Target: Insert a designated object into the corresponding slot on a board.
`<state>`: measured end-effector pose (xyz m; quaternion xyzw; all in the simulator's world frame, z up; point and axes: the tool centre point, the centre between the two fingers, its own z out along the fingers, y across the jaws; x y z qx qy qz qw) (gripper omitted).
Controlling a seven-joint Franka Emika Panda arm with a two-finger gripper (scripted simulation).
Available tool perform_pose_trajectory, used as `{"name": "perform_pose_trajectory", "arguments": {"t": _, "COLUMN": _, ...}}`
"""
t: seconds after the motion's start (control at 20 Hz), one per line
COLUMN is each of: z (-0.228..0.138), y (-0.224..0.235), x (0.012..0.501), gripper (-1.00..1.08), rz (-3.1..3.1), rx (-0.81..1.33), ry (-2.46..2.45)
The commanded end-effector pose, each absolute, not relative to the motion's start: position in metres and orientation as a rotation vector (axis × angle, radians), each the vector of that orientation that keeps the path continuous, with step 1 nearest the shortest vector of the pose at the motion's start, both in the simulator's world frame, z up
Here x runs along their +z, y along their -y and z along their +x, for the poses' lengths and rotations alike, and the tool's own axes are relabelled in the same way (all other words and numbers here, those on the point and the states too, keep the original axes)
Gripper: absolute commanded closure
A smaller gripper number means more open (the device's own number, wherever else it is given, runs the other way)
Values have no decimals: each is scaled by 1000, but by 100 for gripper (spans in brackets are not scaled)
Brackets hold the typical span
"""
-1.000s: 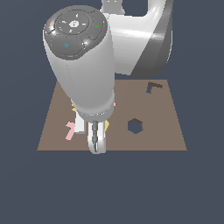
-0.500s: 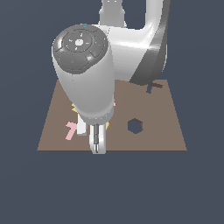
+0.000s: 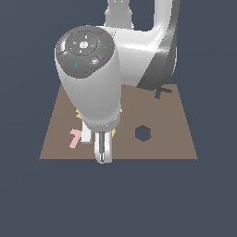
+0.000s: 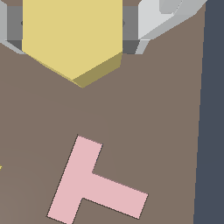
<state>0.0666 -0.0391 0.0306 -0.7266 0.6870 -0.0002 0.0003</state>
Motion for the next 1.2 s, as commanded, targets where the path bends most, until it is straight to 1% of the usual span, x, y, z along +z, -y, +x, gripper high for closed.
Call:
{"name": "perform_pose_trajectory", "arguments": {"t": 0.0, "z": 67, "y": 39, "x": 31, "gripper": 108, "rz": -2282, "rx": -1, "ry": -2158}}
{"name": "perform_pose_trajectory", "arguments": {"t": 0.3, "z": 67, "y": 37, "x": 33, "gripper": 108, "rz": -2290, "rx": 1, "ry": -2151}}
{"name": "perform_pose_trajectory", "arguments": {"t": 0.5, "z": 70, "y": 23, "x": 34, "gripper": 108, "rz": -2345, "rx": 1, "ry": -2091}}
{"name": "perform_pose_trajectory", "arguments": {"t": 0.65, "z": 73, "y": 3, "x": 35, "gripper": 108, "rz": -2418, "rx": 0, "ry": -2006}}
{"name": "perform_pose_trajectory", "arguments": {"t": 0.95, "z": 73, "y": -51, "x": 39, "gripper": 108, "rz": -2599, "rx": 0, "ry": -1764}}
{"name": "perform_pose_trajectory", "arguments": {"t": 1.15, "z": 69, "y": -74, "x": 40, "gripper": 108, "rz": -2670, "rx": 1, "ry": -1656}}
